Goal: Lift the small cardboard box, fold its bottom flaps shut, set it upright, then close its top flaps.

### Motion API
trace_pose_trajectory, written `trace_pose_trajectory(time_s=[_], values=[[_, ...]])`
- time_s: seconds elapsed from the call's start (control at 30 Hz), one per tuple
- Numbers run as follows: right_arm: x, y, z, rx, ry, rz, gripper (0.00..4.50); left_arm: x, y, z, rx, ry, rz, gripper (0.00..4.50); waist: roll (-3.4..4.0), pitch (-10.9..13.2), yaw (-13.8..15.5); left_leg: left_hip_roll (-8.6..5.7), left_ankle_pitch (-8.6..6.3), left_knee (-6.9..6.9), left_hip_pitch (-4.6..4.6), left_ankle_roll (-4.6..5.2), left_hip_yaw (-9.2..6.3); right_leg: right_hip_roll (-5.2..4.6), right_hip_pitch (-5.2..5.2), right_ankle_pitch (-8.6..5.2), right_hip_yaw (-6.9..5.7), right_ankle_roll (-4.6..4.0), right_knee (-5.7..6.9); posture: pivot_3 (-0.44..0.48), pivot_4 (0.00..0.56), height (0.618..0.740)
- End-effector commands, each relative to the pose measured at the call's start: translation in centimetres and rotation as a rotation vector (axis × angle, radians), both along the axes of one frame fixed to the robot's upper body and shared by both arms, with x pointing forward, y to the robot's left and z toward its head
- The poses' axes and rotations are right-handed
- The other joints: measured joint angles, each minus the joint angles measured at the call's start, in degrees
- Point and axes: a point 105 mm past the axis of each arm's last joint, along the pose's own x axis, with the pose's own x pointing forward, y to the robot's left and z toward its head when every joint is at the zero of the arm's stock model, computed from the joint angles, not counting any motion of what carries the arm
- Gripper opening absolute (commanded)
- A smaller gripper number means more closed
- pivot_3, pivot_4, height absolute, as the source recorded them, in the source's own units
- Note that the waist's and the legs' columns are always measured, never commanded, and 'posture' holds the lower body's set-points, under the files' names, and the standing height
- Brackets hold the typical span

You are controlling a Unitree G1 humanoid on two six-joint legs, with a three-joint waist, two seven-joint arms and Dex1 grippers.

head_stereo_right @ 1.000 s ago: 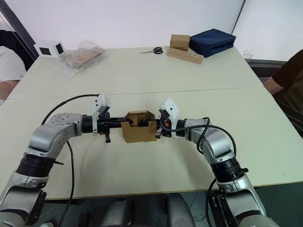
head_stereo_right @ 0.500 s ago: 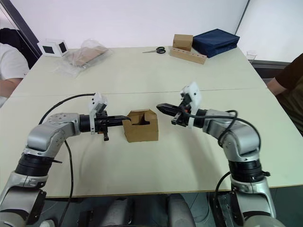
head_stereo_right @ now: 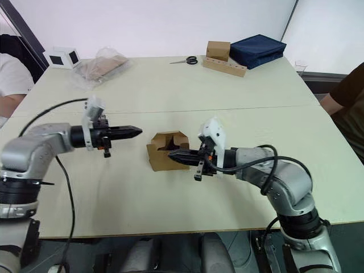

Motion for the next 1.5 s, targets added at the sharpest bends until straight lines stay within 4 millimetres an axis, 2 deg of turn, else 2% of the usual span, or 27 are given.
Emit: trace_pose_trajectory(time_s=[0.03, 0.13, 0.27, 0.4, 0.53, 0.67, 0.83, 1.03, 1.2, 1.37, 1.5], values=[[0.6, 0.5, -0.1, -0.009, -0.046, -0.001, 0.00, 2.0, 0.5, 0.4, 0.002, -0.038, 0.031, 0.04, -0.02, 0.0, 0.2, -0.01, 0.00, 0.01, 0.00, 0.00, 0.00, 0.00, 0.01, 0.00, 0.00, 0.00, 0.00, 0.000, 0.150, 0.740], [1.0, 0.6, -0.2, -0.015, -0.053, -0.005, 0.00, 4.3, -0.5, -0.4, -0.005, -0.038, 0.051, 0.04, -0.03, 0.0, 0.4, -0.01, 0.00, 0.03, -0.02, -0.01, -0.01, 0.00, 0.01, 0.00, -0.03, 0.00, -0.01, 0.000, 0.150, 0.740], [1.2, 0.8, -0.2, -0.015, -0.060, -0.010, 0.00, 6.2, -2.5, -1.5, -0.040, -0.012, 0.021, 0.04, -0.04, 0.0, 0.1, -0.02, 0.00, 0.01, -0.04, 0.00, -0.01, 0.01, -0.02, 0.00, -0.03, 0.00, -0.04, 0.000, 0.150, 0.740], [1.5, 0.7, -0.5, -0.028, -0.062, -0.026, 0.00, 7.6, -4.7, -2.8, -0.012, -0.006, -0.020, 0.04, -0.05, 0.0, -0.2, -0.02, 0.00, 0.00, -0.07, 0.00, -0.01, 0.02, -0.09, 0.00, -0.03, 0.00, -0.03, 0.000, 0.150, 0.740], [1.7, 0.9, -0.7, -0.036, -0.064, -0.031, 0.00, 8.2, -6.4, -3.3, 0.004, -0.007, -0.059, 0.04, -0.06, 0.0, -0.2, -0.02, 0.00, 0.00, -0.08, 0.00, -0.01, 0.02, -0.09, 0.00, -0.02, 0.00, -0.03, 0.000, 0.150, 0.740], [2.1, 1.1, -0.8, -0.036, -0.062, -0.040, 0.00, 8.1, -8.0, -3.5, 0.003, 0.007, -0.121, 0.04, -0.07, 0.0, -0.2, -0.02, 0.00, -0.01, -0.09, 0.00, -0.01, 0.02, -0.11, 0.00, -0.02, 0.00, -0.02, 0.000, 0.150, 0.740], [2.8, 1.3, -1.0, -0.040, -0.063, -0.065, 0.00, 7.7, -8.9, -4.0, 0.014, 0.012, -0.178, 0.04, -0.06, 0.0, -0.3, -0.03, 0.00, 0.00, -0.10, 0.00, -0.01, 0.02, -0.12, 0.00, -0.02, 0.00, -0.01, 0.000, 0.150, 0.740], [3.7, 1.4, -1.8, -0.064, -0.052, -0.096, 0.00, 7.2, -9.1, -4.6, 0.037, 0.011, -0.225, 0.04, -0.06, 0.0, -0.2, -0.03, 0.00, 0.00, -0.10, 0.00, -0.02, 0.01, -0.12, 0.00, -0.02, 0.00, 0.00, 0.000, 0.150, 0.740], [3.9, 1.6, -1.6, -0.044, -0.036, -0.101, 0.00, 7.0, -9.4, -4.7, 0.046, 0.000, -0.243, 0.04, -0.06, 0.0, -0.2, -0.03, 0.00, 0.00, -0.09, 0.00, -0.02, 0.02, -0.12, 0.00, -0.02, 0.00, 0.00, 0.000, 0.150, 0.740], [4.6, 1.7, -2.7, -0.101, -0.019, -0.126, 0.00, 6.8, -9.7, -4.8, 0.051, -0.003, -0.265, 0.04, -0.06, 0.0, -0.2, -0.03, 0.00, 0.01, -0.10, 0.00, -0.03, 0.00, -0.11, 0.00, -0.03, 0.00, 0.00, 0.000, 0.150, 0.740], [5.3, 1.6, -3.4, -0.137, -0.007, -0.156, 0.00, 6.8, -8.9, -4.8, 0.080, -0.010, -0.265, 0.04, -0.06, 0.0, -0.2, -0.03, 0.00, 0.01, -0.09, 0.00, -0.03, 0.01, -0.10, 0.00, -0.03, 0.00, 0.01, 0.000, 0.150, 0.740]])
